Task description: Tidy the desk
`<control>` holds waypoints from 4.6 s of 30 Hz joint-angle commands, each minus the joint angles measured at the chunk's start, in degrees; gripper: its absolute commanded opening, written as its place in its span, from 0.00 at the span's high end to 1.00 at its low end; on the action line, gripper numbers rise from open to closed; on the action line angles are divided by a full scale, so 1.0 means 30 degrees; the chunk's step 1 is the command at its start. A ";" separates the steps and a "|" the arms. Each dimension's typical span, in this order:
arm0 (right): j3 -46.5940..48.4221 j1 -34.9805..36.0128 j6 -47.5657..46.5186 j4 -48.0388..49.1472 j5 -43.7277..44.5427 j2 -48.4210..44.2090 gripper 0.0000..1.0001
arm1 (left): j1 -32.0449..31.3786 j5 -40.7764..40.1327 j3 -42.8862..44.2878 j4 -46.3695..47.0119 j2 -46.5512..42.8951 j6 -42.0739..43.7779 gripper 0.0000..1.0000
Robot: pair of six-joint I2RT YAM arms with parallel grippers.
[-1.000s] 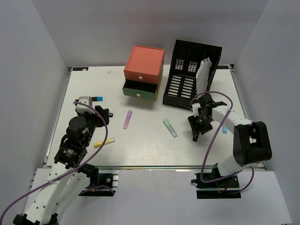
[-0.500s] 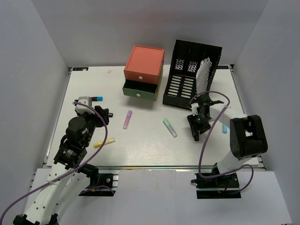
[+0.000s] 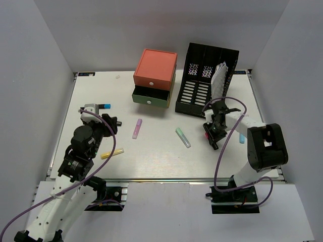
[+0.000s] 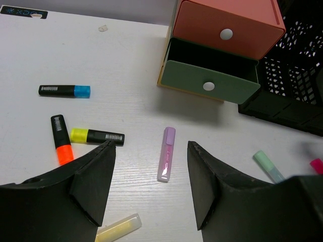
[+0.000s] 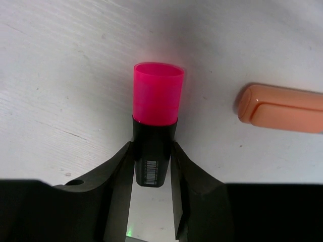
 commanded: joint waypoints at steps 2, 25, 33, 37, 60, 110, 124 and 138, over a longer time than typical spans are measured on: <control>0.0196 0.0225 -0.3169 -0.0174 -0.2331 -0.0639 0.98 | 0.0081 0.0167 -0.0068 0.0240 -0.0002 0.0170 0.31; 1.5194 0.8220 -0.8011 0.6371 -0.2240 0.3275 1.00 | 0.0081 -0.1063 0.0019 -0.0024 0.1843 0.0082 0.32; 2.0235 0.8956 -0.8977 0.6672 0.1813 0.8435 1.00 | 0.0081 -0.1269 0.0049 -0.0112 0.1990 0.0111 0.32; 2.0151 0.8926 -0.9153 0.6761 0.2049 0.8788 1.00 | 0.0081 -0.1152 0.0049 -0.0083 0.1990 0.0169 0.32; 1.4373 0.8400 -0.2593 0.1515 -0.7950 0.0829 1.00 | 0.0081 -0.1414 -0.0010 -0.0024 0.3537 -0.0503 0.96; -0.1294 0.3155 -0.4202 0.3332 -1.4708 -1.1339 0.49 | 0.9631 0.2159 0.7723 -0.2836 2.3170 0.0579 0.41; -0.1324 0.2980 -0.4319 0.3332 -1.4503 -1.0929 0.49 | 0.9805 0.1193 0.9190 -0.2866 2.5545 0.0052 0.55; -0.1324 0.2569 -0.4846 0.3127 -1.4796 -1.1249 0.60 | 0.9312 0.6414 0.4945 -0.0497 1.6619 -0.1824 1.00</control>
